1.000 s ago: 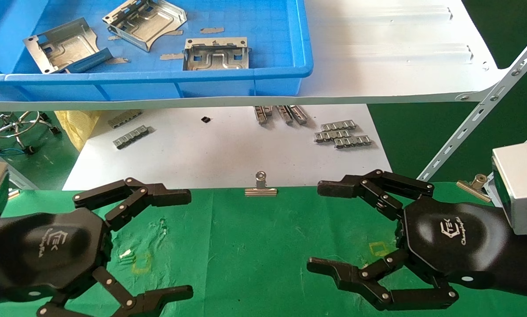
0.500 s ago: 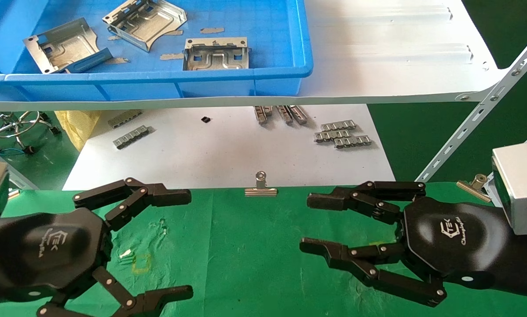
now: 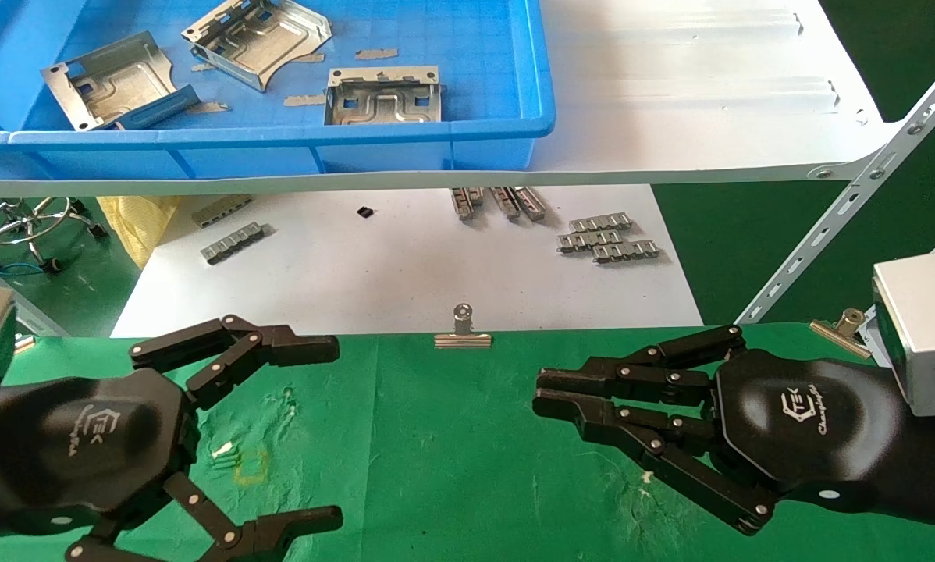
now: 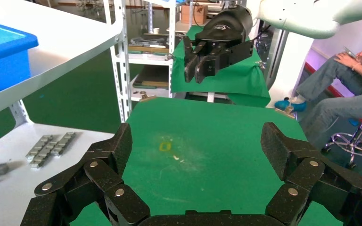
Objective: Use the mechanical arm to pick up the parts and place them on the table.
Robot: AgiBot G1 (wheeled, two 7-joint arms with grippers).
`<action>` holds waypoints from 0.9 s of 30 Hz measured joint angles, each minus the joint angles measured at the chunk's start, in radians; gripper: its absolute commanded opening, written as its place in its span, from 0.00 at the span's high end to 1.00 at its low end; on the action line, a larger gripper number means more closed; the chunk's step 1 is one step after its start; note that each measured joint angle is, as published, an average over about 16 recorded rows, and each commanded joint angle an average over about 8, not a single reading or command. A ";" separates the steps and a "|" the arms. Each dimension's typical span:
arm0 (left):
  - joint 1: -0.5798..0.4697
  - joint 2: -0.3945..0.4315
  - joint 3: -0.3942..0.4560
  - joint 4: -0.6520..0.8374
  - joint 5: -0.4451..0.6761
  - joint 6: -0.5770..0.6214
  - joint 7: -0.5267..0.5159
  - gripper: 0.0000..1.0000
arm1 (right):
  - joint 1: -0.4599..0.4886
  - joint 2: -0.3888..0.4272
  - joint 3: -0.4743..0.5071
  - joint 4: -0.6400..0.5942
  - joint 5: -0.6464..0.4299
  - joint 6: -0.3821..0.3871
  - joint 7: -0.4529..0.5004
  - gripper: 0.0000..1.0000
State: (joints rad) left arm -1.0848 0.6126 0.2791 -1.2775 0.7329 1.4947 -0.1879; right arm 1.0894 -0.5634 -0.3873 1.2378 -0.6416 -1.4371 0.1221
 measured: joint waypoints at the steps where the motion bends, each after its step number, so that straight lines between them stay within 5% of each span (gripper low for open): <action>1: -0.005 0.001 0.000 0.003 0.001 0.000 0.000 0.00 | 0.000 0.000 0.000 0.000 0.000 0.000 0.000 1.00; 10: -0.147 0.043 0.017 0.095 0.046 0.011 -0.006 0.00 | 0.000 0.000 0.000 0.000 0.000 0.000 0.000 1.00; 23: -0.654 0.249 0.127 0.602 0.332 -0.122 0.042 0.00 | 0.000 0.000 0.000 0.000 0.000 0.000 0.000 1.00; 24: -0.691 0.269 0.138 0.650 0.360 -0.149 0.048 0.01 | 0.000 0.000 0.000 0.000 0.000 0.000 0.000 0.97; 27: -0.787 0.330 0.170 0.790 0.441 -0.238 0.068 0.21 | 0.000 0.000 0.000 0.000 0.000 0.000 0.000 0.60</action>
State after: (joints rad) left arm -1.8721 0.9430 0.4494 -0.4878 1.1743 1.2562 -0.1198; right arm 1.0894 -0.5634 -0.3873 1.2378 -0.6416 -1.4371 0.1221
